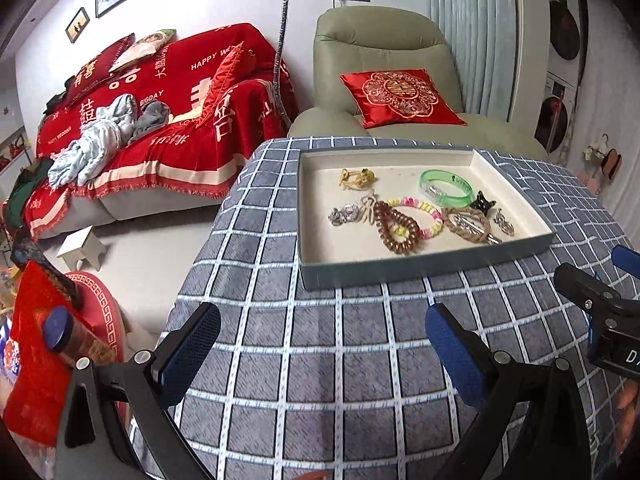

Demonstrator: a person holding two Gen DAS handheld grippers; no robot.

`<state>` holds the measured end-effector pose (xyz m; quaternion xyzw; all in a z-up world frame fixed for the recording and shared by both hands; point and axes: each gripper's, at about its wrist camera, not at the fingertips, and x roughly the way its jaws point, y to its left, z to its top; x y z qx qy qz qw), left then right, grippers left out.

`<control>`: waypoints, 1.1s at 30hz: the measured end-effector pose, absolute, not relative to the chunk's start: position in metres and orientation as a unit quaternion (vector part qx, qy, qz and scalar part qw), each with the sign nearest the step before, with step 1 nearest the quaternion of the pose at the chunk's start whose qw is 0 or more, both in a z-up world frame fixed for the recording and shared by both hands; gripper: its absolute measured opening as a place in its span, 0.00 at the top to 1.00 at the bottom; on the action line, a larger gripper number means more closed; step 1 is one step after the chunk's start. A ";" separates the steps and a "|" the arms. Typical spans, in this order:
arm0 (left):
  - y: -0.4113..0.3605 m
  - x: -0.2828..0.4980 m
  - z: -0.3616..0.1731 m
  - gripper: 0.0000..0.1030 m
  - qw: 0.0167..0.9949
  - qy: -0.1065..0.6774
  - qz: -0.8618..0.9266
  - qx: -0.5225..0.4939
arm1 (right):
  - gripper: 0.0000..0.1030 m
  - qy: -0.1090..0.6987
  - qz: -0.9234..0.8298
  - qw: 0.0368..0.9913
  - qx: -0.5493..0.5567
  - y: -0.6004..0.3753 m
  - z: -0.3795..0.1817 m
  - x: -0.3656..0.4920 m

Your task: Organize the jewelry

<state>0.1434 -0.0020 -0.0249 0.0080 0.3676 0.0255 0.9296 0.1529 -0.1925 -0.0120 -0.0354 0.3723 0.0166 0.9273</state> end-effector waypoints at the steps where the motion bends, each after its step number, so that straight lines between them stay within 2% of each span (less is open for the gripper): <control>1: -0.003 0.142 -0.025 0.00 0.929 0.368 0.025 0.008 | 0.00 0.373 0.017 0.927 -0.036 -0.192 -0.013 0.150; 33: -0.008 0.124 -0.016 0.00 0.932 0.361 0.031 0.009 | 0.00 0.370 0.020 0.929 -0.015 -0.199 -0.008 0.134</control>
